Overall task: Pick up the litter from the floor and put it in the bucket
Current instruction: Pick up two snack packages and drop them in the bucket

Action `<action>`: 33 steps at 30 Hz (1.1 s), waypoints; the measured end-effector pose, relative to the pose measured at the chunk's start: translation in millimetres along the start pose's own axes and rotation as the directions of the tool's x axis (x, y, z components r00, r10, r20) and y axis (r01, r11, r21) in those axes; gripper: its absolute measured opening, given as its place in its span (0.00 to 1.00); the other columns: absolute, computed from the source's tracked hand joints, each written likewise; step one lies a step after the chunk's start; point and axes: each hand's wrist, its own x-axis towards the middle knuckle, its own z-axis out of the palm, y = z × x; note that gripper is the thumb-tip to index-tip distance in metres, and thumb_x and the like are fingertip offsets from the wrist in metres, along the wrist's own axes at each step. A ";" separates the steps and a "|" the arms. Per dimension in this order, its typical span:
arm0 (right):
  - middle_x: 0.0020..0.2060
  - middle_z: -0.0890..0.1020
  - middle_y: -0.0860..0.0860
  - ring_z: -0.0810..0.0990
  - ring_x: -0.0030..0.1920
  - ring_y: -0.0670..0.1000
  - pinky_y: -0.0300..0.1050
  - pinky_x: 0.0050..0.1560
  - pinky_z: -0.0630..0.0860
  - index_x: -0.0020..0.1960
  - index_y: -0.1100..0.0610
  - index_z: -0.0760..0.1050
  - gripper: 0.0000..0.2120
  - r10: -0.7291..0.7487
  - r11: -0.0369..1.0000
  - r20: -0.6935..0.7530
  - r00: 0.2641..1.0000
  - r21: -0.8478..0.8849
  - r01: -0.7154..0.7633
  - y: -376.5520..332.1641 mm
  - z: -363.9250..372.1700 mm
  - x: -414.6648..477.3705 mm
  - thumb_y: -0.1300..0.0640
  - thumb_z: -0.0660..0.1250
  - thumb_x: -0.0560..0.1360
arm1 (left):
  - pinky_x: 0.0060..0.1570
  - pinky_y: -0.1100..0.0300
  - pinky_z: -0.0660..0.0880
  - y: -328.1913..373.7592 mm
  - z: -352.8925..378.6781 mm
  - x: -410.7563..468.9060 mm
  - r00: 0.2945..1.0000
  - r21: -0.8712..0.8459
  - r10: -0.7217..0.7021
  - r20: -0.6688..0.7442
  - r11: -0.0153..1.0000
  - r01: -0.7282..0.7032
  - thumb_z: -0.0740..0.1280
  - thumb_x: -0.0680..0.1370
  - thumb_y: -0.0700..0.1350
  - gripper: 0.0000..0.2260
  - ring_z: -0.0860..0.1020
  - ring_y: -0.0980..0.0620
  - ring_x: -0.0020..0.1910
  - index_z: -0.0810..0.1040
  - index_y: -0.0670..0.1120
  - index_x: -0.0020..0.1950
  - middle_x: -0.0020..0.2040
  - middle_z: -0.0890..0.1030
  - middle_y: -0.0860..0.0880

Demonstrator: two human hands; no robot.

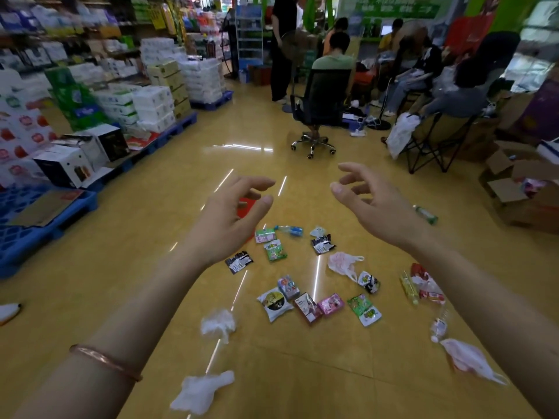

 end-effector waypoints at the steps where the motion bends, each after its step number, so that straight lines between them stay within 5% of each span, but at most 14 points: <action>1: 0.59 0.73 0.45 0.74 0.56 0.44 0.32 0.45 0.71 0.71 0.47 0.64 0.26 0.006 1.000 -0.001 1.000 0.002 -0.006 6.1 0.8 11.3 0.41 0.61 0.76 | 0.54 0.68 0.72 -7.3 3.5 9.6 1.000 0.005 -0.008 0.012 1.000 0.008 0.61 0.79 0.51 0.12 0.74 0.62 0.55 0.73 0.55 0.62 0.57 0.76 0.54; 6: 0.60 0.72 0.44 0.74 0.58 0.44 0.33 0.49 0.71 0.71 0.46 0.64 0.26 0.042 0.999 0.034 0.999 -0.014 -0.041 42.3 12.9 68.9 0.41 0.62 0.75 | 0.58 0.58 0.72 -50.0 23.6 62.4 0.997 0.041 -0.033 0.069 0.999 0.030 0.62 0.79 0.52 0.11 0.74 0.58 0.56 0.73 0.55 0.61 0.57 0.74 0.56; 11: 0.64 0.72 0.43 0.73 0.61 0.44 0.37 0.56 0.70 0.71 0.47 0.64 0.26 0.049 0.999 0.070 0.996 -0.009 -0.048 62.8 24.2 143.4 0.40 0.60 0.76 | 0.57 0.66 0.64 -89.6 29.7 127.3 1.000 -0.001 -0.023 0.018 1.000 0.023 0.59 0.77 0.57 0.16 0.68 0.60 0.62 0.71 0.59 0.64 0.65 0.70 0.56; 15: 0.63 0.73 0.43 0.73 0.61 0.44 0.38 0.57 0.70 0.71 0.47 0.65 0.25 0.011 1.000 0.045 0.999 -0.010 -0.010 60.1 28.3 211.3 0.41 0.60 0.77 | 0.53 0.81 0.61 -108.8 19.7 189.4 1.000 -0.030 0.011 -0.021 0.999 -0.011 0.59 0.78 0.55 0.15 0.67 0.64 0.62 0.72 0.57 0.65 0.64 0.70 0.57; 22: 0.60 0.72 0.42 0.73 0.59 0.42 0.37 0.56 0.70 0.70 0.47 0.65 0.24 -0.034 0.999 0.018 0.999 -0.001 0.034 74.2 36.5 291.5 0.42 0.60 0.77 | 0.58 0.67 0.65 -142.4 18.3 272.0 0.999 0.023 0.047 0.013 0.999 -0.048 0.58 0.78 0.59 0.17 0.69 0.60 0.63 0.71 0.59 0.65 0.65 0.70 0.57; 33: 0.61 0.72 0.43 0.73 0.60 0.44 0.42 0.59 0.71 0.70 0.47 0.65 0.25 -0.067 0.995 0.158 0.985 0.078 0.055 144.9 26.0 393.3 0.41 0.60 0.75 | 0.53 0.78 0.63 -175.5 76.5 349.3 0.992 0.062 -0.125 0.011 0.990 0.124 0.60 0.78 0.56 0.16 0.67 0.63 0.61 0.71 0.57 0.66 0.64 0.70 0.57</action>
